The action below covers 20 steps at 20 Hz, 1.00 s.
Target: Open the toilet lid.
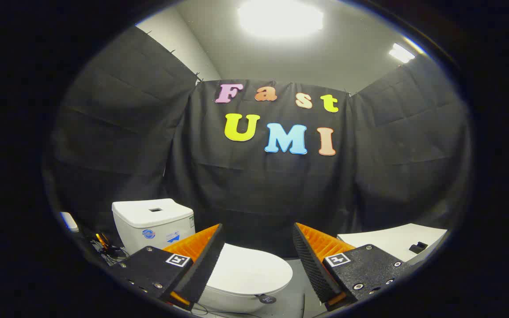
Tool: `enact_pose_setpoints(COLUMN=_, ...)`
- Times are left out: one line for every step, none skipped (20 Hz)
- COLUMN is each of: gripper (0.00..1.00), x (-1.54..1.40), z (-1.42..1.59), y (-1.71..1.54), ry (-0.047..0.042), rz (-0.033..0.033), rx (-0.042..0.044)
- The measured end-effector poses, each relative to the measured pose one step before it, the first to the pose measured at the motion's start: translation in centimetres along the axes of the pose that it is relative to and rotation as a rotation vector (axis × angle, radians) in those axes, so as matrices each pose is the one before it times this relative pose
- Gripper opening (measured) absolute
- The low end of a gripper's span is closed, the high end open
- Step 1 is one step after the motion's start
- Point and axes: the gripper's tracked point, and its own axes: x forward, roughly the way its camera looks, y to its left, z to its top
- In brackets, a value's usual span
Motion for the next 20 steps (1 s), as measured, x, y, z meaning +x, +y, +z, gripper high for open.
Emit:
enact_pose_setpoints(gripper=0.95, x=-0.075, z=-0.16, y=0.118, ry=0.00289, rz=0.00403, rx=0.00571)
enact_pose_setpoints(gripper=0.95, x=-0.068, z=0.09, y=0.105, ry=-0.00008, rz=0.00312, rx=0.00487)
enact_pose_setpoints(gripper=0.95, x=-0.065, z=0.216, y=0.0, ry=-0.00567, rz=0.00116, rx=0.00247)
enact_pose_setpoints(gripper=0.95, x=-0.024, z=0.206, y=-0.055, ry=-0.00548, rz=0.00028, rx=0.00151)
enact_pose_setpoints(gripper=0.95, x=0.038, z=-0.132, y=-0.011, ry=-0.00086, rz=0.00091, rx=0.00316)
enact_pose_setpoints(gripper=0.95, x=0.033, z=-0.083, y=-0.04, ry=0.00294, rz=-0.00012, rx=0.00404)
enact_pose_setpoints(gripper=0.95, x=0.007, z=-0.176, y=-0.062, ry=0.00426, rz=0.00146, rx=0.00472)
enact_pose_setpoints(gripper=0.95, x=-0.007, z=-0.056, y=-0.09, ry=0.00119, rz=-0.00162, rx=0.0046)
enact_pose_setpoints(gripper=0.95, x=-0.092, z=0.097, y=-0.066, ry=-0.0004, rz=0.00006, rx=0.00604)
enact_pose_setpoints(gripper=0.95, x=-0.038, z=0.067, y=-0.055, ry=-0.00152, rz=-0.00132, rx=0.00544)
enact_pose_setpoints(gripper=0.95, x=0.084, z=0.034, y=-0.158, ry=-0.00264, rz=-0.00278, rx=0.00386)
enact_pose_setpoints(gripper=0.95, x=-0.021, z=0.084, y=-0.016, ry=-0.00161, rz=-0.0004, rx=0.00292)
enact_pose_setpoints(gripper=0.95, x=0.065, z=-0.125, y=0.005, ry=0.00146, rz=-0.0008, rx=0.00191)
enact_pose_setpoints(gripper=0.95, x=0.044, z=-0.07, y=-0.029, ry=0.00127, rz=-0.00075, rx=-0.0005)
enact_pose_setpoints(gripper=0.95, x=-0.063, z=-0.111, y=-0.045, ry=0.00292, rz=-0.00169, rx=-0.00242)
enact_pose_setpoints(gripper=0.95, x=-0.067, z=0.019, y=0.004, ry=0.00275, rz=0.00019, rx=-0.00093)
enact_pose_setpoints(gripper=0.95, x=0.079, z=-0.039, y=0.007, ry=0.00181, rz=0.00063, rx=0.00098)
enact_pose_setpoints(gripper=0.95, x=-0.039, z=0.097, y=-0.014, ry=-0.00269, rz=-0.00093, rx=0.00114)
enact_pose_setpoints(gripper=0.95, x=-0.021, z=0.245, y=-0.048, ry=-0.00632, rz=-0.00089, rx=0.00002)
enact_pose_setpoints(gripper=0.95, x=-0.055, z=0.248, y=-0.054, ry=-0.00827, rz=-0.00205, rx=-0.00138)
